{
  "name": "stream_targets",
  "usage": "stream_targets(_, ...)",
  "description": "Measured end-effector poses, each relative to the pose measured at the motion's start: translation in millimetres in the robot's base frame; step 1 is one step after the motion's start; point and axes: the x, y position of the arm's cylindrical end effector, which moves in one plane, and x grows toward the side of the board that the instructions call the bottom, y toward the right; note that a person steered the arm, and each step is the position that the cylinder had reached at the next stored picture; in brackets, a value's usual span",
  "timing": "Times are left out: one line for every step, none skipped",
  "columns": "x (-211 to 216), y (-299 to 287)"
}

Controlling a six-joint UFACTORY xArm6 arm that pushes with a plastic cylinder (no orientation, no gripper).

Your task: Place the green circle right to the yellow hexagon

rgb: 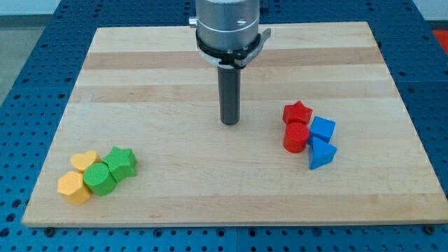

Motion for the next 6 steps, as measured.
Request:
stream_targets(-9.8,-61.3)
stream_targets(-29.3,-129.5)
stream_targets(-42.4,-194.9)
stream_targets(-44.0,-237.3)
stream_targets(-43.7,-242.2)
stream_targets(-31.0,-288.5)
